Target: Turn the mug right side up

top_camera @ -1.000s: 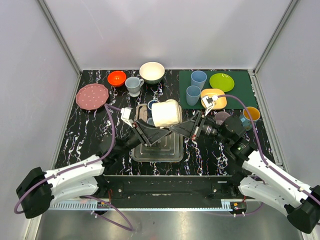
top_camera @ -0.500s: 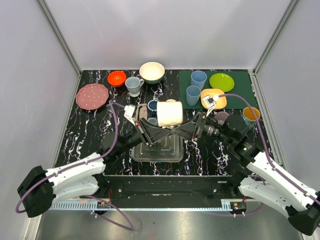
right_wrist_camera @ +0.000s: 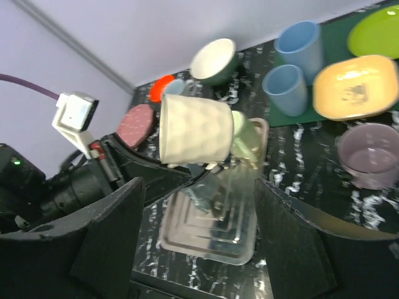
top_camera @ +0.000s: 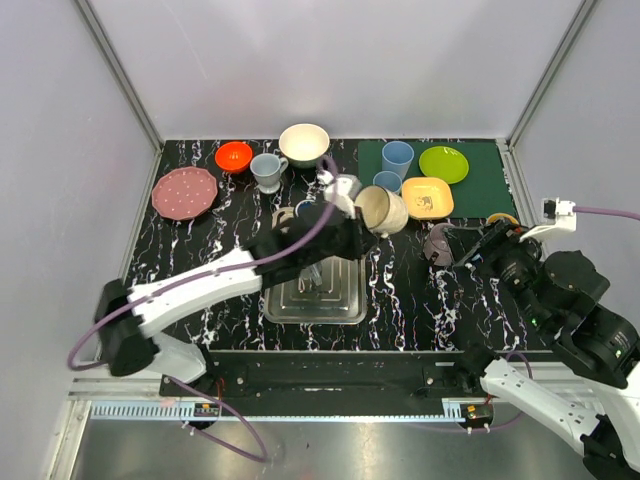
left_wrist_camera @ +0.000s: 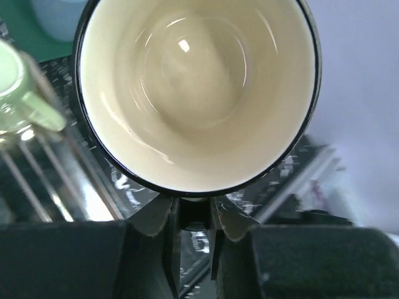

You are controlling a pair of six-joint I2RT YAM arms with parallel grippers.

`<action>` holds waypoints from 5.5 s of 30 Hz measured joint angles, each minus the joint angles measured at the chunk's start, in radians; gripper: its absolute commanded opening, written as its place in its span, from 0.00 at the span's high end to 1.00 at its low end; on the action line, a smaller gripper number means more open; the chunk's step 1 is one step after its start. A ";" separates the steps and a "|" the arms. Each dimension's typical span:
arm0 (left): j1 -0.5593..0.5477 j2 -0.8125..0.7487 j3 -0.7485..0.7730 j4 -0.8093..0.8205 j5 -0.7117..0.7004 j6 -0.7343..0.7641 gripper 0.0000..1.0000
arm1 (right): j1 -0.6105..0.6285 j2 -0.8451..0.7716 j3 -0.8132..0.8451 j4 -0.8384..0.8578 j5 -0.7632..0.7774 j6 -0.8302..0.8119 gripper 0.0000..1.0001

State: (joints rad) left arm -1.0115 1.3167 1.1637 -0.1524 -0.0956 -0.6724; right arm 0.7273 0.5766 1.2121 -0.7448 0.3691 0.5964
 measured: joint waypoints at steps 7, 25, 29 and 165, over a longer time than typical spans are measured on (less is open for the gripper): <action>-0.053 0.384 0.242 -0.270 -0.141 0.071 1.00 | 0.000 0.016 0.019 -0.136 0.122 -0.016 0.24; -0.053 0.885 0.707 -0.449 -0.156 0.120 1.00 | 0.000 -0.017 -0.038 -0.166 0.134 -0.020 0.24; -0.053 0.940 0.764 -0.472 -0.156 0.124 1.00 | 0.000 -0.032 -0.039 -0.167 0.135 -0.029 0.24; 0.109 -0.389 -0.778 1.037 0.190 -0.396 0.43 | -0.002 0.249 -0.586 1.125 -0.806 0.406 1.00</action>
State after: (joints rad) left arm -0.9024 0.9272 0.3859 0.8848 0.0940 -1.0687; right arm 0.7250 0.8253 0.6258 0.3801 -0.4374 1.0027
